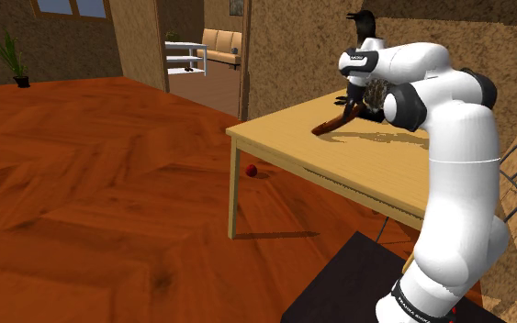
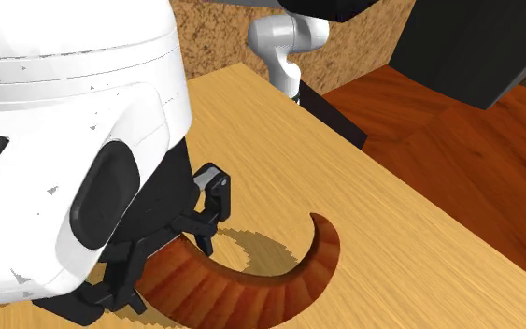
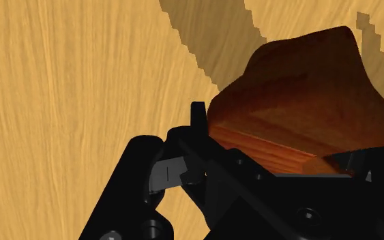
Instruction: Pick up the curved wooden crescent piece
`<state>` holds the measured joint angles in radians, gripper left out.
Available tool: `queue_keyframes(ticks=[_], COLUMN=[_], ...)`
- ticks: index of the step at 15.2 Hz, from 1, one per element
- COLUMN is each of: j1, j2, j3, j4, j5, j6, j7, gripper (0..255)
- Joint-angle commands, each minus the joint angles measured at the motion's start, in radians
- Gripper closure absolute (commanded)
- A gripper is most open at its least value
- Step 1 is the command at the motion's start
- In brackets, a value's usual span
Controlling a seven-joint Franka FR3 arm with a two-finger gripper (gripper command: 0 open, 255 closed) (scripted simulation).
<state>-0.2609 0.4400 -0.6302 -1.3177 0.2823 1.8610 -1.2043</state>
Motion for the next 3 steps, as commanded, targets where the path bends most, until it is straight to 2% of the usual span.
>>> queue_keyframes(ticks=[1,3], j1=[-0.008,-0.008], j2=[0.003,0.004], j3=[-0.001,-0.001], j4=[0.036,0.039], j5=[0.001,0.001], j6=[-0.032,-0.034], j7=[0.001,0.001], gripper=[255,255])
